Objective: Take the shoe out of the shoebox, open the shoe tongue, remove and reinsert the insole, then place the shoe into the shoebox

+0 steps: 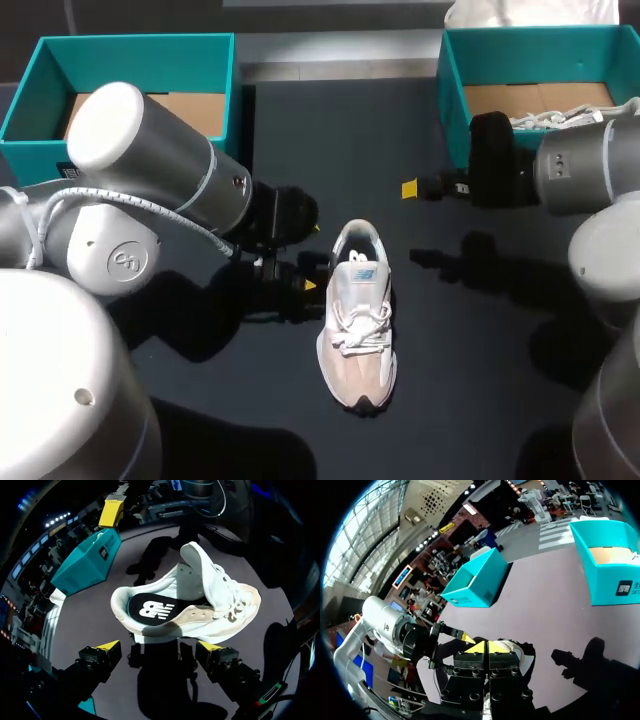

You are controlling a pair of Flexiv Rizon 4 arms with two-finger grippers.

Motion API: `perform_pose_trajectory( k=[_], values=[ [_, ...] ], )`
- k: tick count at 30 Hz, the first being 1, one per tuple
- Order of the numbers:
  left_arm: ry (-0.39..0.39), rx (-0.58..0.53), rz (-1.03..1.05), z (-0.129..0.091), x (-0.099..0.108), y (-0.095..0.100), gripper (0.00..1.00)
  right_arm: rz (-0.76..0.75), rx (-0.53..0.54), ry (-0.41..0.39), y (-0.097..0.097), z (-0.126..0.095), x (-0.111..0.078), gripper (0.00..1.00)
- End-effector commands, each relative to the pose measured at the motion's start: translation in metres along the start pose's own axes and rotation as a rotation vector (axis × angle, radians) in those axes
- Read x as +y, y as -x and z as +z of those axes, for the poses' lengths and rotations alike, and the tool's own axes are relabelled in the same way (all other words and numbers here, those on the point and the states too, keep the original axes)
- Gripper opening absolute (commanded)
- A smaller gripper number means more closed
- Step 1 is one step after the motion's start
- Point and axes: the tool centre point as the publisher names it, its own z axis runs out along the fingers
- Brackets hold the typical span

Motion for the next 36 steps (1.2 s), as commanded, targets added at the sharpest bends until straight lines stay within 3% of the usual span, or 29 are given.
perform_pose_trajectory(
  k=[1,6,14,15,36],
  values=[
    [0.07,-0.023,-0.036,-0.044,0.019,-0.006,1.0,0.08,-0.277,-0.01,-0.009,-0.008,-0.01,0.0],
    [0.118,-0.047,-0.065,-0.065,0.027,-0.006,1.0,0.087,-0.268,-0.061,-0.015,-0.006,-0.02,0.0],
    [0.211,-0.034,-0.093,-0.094,0.028,-0.01,1.0,0.087,-0.37,-0.184,-0.017,-0.001,-0.038,0.0],
    [0.227,-0.03,-0.102,-0.095,0.028,-0.011,1.0,0.094,-0.417,-0.177,-0.014,-0.001,-0.04,0.0],
    [0.236,-0.023,-0.124,-0.097,0.028,-0.011,1.0,0.094,-0.417,-0.177,-0.014,-0.001,-0.04,0.0]
  ],
)
